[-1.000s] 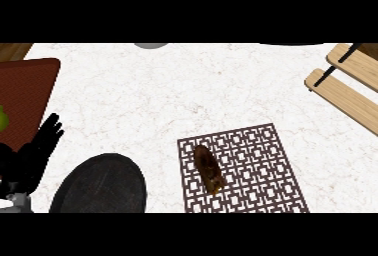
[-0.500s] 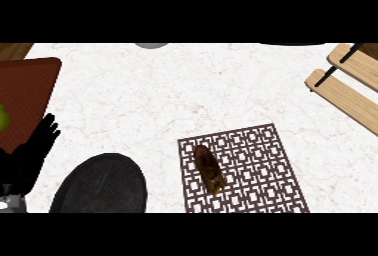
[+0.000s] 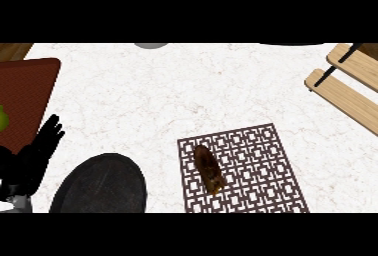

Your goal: Pick the squash from the placemat and place it in the tiered shelf

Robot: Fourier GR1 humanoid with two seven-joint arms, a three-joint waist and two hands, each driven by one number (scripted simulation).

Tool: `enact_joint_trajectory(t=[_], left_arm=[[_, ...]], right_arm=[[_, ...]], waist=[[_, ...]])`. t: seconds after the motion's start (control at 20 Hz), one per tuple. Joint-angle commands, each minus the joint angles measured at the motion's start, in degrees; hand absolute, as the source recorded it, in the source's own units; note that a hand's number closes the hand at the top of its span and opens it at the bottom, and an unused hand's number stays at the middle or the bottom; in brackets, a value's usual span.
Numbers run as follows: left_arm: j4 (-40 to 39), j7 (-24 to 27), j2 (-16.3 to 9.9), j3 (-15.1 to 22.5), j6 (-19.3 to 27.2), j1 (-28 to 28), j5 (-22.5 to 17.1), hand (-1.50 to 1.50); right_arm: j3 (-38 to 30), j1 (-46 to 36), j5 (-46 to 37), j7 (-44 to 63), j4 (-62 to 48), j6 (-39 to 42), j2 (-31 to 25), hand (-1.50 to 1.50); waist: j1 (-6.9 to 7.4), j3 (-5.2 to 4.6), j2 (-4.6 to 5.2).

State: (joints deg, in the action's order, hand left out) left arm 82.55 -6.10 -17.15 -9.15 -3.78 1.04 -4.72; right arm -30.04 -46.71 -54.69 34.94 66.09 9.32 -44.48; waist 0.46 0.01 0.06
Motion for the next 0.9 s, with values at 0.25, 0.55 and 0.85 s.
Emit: enact_joint_trajectory(t=[0.25,0.55,0.85], left_arm=[[1.84,0.29,2.58,1.31,1.39,1.92,1.82,0.0],[-3.05,1.21,-2.98,-4.7,-3.71,-0.5,-2.53,0.0],[0.87,-0.96,0.44,-1.19,-0.53,1.24,0.78,0.0]], right_arm=[[-7.92,-1.5,10.27,-0.1,0.63,-1.59,-0.2,-1.5],[-12.25,-2.87,17.18,0.46,3.64,-2.92,0.45,-1.5],[-21.03,-0.02,25.72,3.74,12.8,3.31,-6.59,-1.5]], waist=[[-0.61,-0.01,-0.26],[-0.41,-0.05,-0.14],[-1.1,0.0,-0.39]])
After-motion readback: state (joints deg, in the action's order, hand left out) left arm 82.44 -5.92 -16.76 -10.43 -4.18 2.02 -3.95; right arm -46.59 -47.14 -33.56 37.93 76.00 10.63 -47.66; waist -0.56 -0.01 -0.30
